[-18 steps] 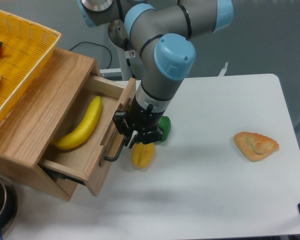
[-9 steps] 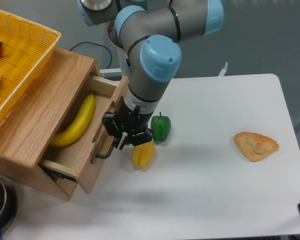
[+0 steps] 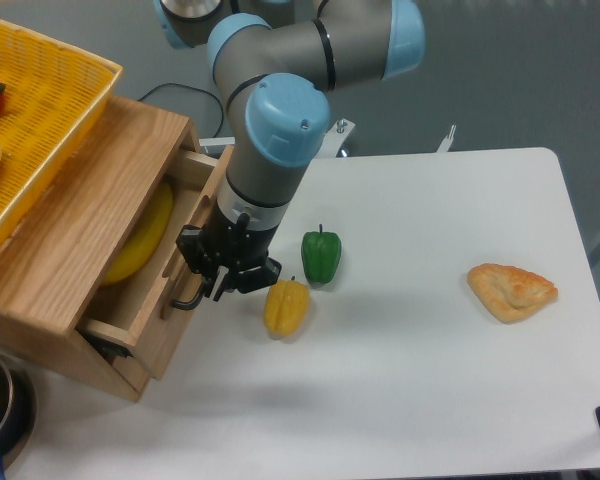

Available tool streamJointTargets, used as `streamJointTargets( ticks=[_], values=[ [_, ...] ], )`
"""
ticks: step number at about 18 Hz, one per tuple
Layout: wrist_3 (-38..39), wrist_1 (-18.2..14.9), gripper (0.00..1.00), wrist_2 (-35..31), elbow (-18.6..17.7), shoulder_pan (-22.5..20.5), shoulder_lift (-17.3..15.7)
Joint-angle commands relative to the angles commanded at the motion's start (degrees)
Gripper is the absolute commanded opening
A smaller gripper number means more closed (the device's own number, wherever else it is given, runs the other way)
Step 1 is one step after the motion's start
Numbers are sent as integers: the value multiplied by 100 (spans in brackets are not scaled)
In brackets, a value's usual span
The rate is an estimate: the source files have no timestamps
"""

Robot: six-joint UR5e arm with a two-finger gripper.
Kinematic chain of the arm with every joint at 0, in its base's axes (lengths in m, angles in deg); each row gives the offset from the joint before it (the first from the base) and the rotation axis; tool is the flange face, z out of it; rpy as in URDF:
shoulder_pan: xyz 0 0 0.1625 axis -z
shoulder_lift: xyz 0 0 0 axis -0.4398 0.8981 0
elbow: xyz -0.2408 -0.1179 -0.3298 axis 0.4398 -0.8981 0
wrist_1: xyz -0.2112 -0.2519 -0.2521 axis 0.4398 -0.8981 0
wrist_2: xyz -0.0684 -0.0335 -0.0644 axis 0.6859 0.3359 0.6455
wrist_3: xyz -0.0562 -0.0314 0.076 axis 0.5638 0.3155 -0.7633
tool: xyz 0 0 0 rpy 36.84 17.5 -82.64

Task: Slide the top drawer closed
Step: 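Push the drawer front with the gripper into the wooden cabinet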

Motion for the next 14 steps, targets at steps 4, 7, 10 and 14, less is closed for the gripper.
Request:
streamJointTargets(
  ticks=[4, 7, 10, 14],
  values=[
    [106, 0, 19, 0, 0, 88, 0],
    [149, 0, 19, 0, 0, 106, -9],
    [202, 79, 19, -9, 0, 220, 0],
    [281, 88, 19, -9, 0, 290, -9]
  ],
)
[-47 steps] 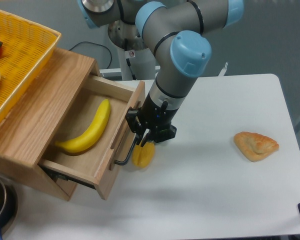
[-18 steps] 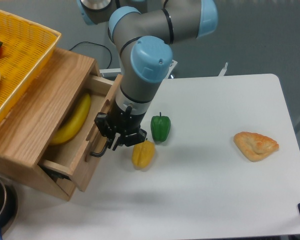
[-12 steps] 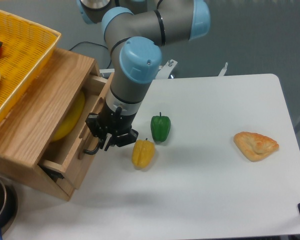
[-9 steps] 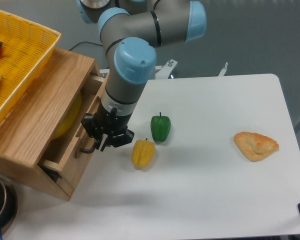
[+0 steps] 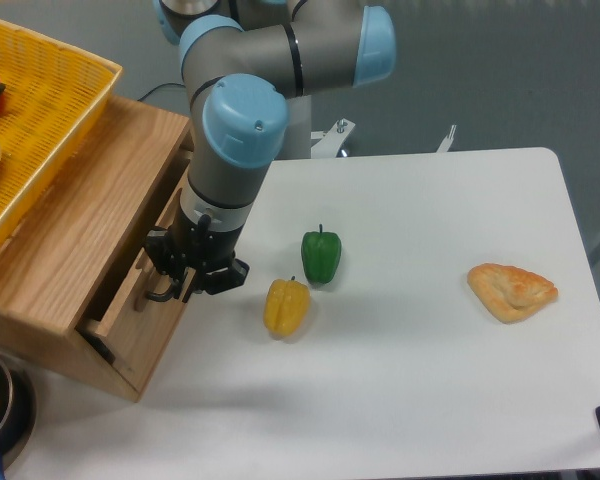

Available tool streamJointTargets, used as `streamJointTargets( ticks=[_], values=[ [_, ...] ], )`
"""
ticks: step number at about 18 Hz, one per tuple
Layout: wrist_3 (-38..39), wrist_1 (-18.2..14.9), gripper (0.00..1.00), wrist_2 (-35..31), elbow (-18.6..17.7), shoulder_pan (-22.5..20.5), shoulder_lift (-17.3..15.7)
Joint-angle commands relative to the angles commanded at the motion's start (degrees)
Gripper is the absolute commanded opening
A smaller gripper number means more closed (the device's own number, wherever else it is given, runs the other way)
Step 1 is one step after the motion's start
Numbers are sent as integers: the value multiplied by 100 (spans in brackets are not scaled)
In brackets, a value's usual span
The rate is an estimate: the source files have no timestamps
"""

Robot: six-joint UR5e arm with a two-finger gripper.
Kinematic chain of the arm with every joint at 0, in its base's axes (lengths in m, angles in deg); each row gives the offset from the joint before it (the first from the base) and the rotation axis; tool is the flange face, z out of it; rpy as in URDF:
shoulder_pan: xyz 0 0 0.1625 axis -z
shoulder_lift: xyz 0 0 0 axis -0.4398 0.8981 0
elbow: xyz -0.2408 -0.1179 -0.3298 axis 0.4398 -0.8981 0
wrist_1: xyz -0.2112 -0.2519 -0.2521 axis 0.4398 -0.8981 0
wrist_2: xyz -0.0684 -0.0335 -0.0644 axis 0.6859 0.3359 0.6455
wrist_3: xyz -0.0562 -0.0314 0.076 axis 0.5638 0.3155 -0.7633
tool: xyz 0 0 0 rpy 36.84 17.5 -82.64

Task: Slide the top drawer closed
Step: 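Push the drawer front with the gripper into the wooden cabinet, then hold the gripper against the closed drawer front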

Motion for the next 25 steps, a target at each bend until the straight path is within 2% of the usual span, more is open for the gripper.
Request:
streamJointTargets(
  ticks=[8, 25],
  values=[
    [176, 158, 19, 0, -9, 141, 9],
    [211, 167, 19, -9, -26, 237, 9]
  ],
)
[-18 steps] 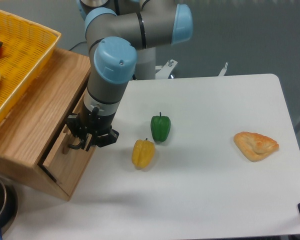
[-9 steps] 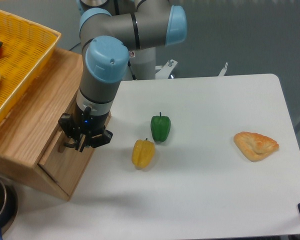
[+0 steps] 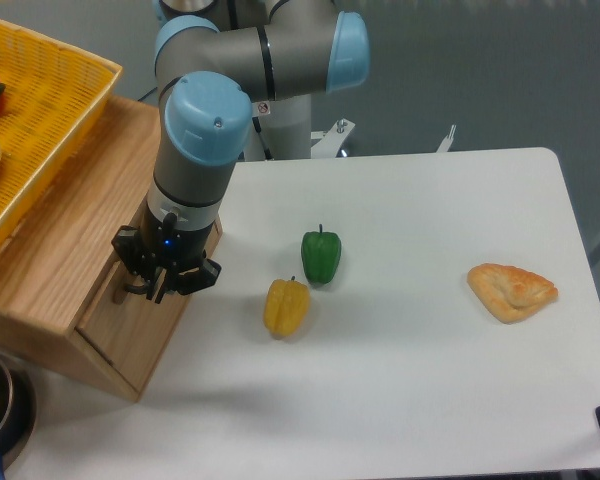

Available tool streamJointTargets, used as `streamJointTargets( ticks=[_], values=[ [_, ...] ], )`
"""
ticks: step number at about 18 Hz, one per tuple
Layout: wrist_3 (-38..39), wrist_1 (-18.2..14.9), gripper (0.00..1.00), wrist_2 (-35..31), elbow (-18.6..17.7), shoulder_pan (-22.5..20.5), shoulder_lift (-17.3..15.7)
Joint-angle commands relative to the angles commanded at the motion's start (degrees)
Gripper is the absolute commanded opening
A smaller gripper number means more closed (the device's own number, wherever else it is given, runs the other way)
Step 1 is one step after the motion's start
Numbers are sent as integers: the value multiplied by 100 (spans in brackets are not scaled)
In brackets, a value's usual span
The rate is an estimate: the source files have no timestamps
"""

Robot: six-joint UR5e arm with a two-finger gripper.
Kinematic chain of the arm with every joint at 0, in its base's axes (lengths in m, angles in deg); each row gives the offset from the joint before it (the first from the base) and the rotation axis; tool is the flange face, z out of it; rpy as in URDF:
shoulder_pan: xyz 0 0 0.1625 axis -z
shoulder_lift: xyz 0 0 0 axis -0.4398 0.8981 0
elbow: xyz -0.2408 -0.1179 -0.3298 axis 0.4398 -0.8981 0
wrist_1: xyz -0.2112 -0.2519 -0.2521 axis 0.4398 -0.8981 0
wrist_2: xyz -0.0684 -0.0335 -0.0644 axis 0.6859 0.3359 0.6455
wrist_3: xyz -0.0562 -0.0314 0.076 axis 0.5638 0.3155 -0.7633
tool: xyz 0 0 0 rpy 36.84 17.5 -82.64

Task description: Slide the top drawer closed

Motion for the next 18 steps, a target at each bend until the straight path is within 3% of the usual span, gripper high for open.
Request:
streamJointTargets(
  ticks=[5, 9, 15, 18],
  values=[
    [-70, 193, 23, -52, 9, -96, 44],
    [-246, 343, 26, -62, 44, -553, 27],
    [-1167, 456, 28, -70, 53, -1352, 70],
    [-1896, 719, 37, -604, 61, -1774, 210]
  ],
)
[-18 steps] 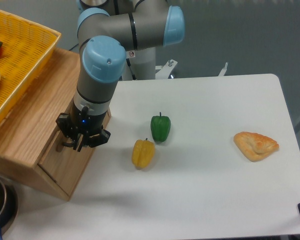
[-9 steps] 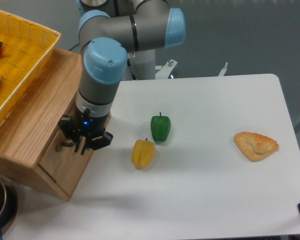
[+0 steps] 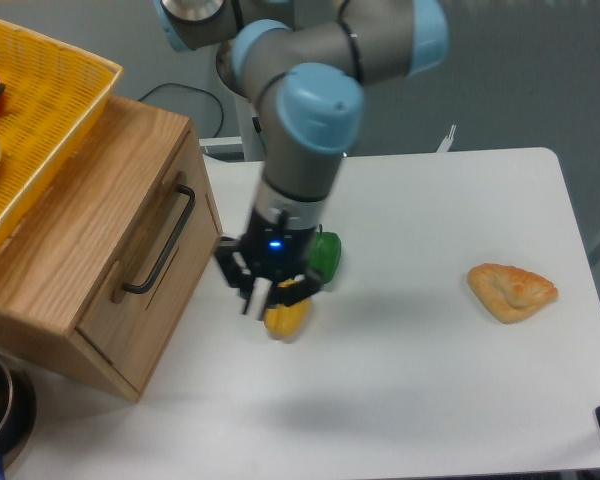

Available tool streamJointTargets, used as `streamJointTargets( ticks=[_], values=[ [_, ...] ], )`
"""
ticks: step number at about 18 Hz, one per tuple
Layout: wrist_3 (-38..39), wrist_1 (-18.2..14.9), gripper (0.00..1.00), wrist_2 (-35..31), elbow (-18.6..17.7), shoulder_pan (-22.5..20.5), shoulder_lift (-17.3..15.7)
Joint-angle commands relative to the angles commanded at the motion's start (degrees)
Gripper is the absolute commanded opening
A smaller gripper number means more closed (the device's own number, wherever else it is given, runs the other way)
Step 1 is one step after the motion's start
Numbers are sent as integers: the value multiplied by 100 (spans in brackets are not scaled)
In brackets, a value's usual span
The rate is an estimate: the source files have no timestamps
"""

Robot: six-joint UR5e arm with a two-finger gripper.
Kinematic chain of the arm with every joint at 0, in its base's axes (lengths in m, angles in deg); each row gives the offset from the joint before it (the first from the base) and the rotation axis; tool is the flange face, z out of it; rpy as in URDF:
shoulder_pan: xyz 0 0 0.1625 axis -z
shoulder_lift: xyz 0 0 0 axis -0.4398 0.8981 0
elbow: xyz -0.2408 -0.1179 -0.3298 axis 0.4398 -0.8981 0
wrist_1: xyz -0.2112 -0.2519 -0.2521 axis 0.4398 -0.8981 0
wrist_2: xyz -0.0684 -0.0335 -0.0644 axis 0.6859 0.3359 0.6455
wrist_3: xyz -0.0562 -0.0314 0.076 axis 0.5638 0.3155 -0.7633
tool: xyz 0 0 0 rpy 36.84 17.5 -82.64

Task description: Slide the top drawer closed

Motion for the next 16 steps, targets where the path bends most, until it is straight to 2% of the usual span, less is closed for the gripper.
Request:
streamJointTargets(
  ticks=[2, 4, 5, 6, 7, 9, 11, 13, 16],
  values=[
    [-633, 229, 49, -483, 35, -141, 202],
    [-1204, 274, 58, -1063, 201, -246, 421],
    [-1468, 282, 70, -1292, 272, -308, 536],
    [-1793, 282, 89, -1442, 360, -387, 641],
    [-2153, 282, 100, -1505, 439, -483, 747],
    [-2733, 282, 100, -1505, 544, -720, 914],
    [-3383, 282, 100, -1505, 808, -1019, 1142],
    [-4418, 282, 100, -1505, 914, -1318, 1336],
    [-4942, 195, 100, -1610, 1282, -1468, 1617]
  ],
)
